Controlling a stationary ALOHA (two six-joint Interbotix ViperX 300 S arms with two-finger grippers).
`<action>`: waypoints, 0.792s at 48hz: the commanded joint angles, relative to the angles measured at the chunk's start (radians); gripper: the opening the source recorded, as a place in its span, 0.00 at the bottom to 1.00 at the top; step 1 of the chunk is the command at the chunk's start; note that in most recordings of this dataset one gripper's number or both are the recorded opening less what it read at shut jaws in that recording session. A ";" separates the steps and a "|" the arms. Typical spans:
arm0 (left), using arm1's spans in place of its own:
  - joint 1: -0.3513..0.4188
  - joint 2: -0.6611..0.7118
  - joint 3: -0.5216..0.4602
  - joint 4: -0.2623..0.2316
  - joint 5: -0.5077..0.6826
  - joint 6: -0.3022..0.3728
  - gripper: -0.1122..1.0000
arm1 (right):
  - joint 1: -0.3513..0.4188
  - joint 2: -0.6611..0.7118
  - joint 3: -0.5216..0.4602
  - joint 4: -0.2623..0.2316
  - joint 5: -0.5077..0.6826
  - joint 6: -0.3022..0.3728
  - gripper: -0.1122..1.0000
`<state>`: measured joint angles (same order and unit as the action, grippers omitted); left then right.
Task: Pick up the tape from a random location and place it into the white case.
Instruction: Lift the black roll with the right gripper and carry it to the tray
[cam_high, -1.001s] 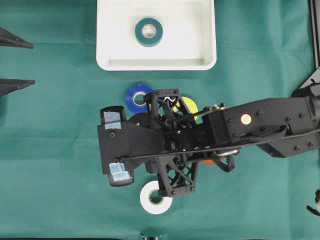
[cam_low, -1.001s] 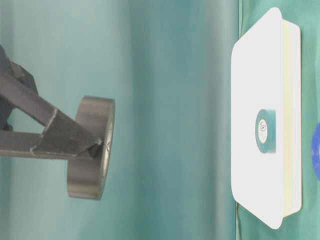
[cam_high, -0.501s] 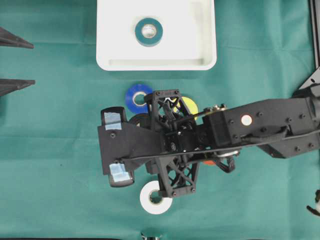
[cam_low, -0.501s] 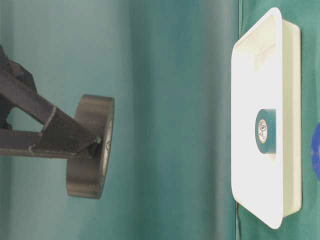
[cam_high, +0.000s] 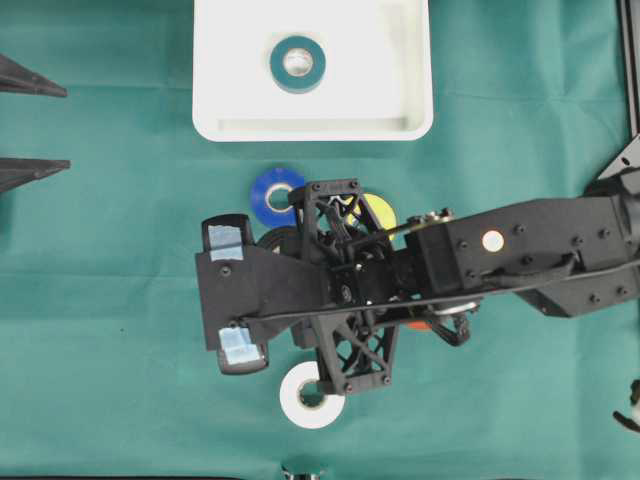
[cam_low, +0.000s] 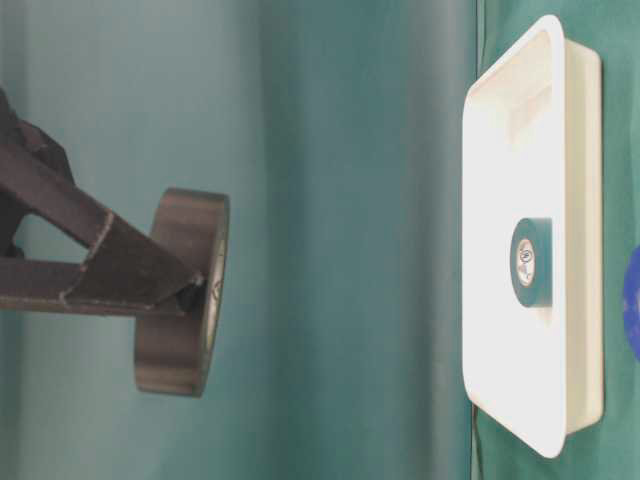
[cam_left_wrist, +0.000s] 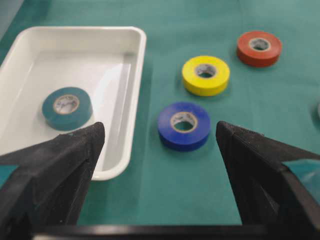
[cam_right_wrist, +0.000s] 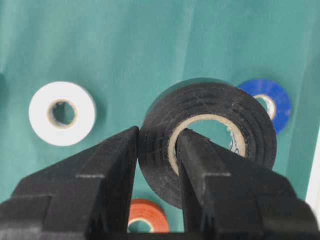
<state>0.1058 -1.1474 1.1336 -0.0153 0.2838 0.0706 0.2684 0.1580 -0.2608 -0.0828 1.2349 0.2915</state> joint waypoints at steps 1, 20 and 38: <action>-0.002 0.011 -0.008 0.003 -0.005 0.002 0.97 | 0.003 -0.040 -0.026 -0.008 0.000 0.003 0.33; -0.002 0.012 -0.008 0.002 -0.005 0.002 0.97 | -0.057 -0.041 -0.011 -0.046 0.005 0.002 0.33; -0.002 0.012 -0.006 0.002 -0.005 0.002 0.97 | -0.279 -0.041 0.032 -0.048 0.021 -0.006 0.33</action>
<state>0.1058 -1.1474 1.1351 -0.0153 0.2838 0.0706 0.0337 0.1565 -0.2255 -0.1273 1.2548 0.2838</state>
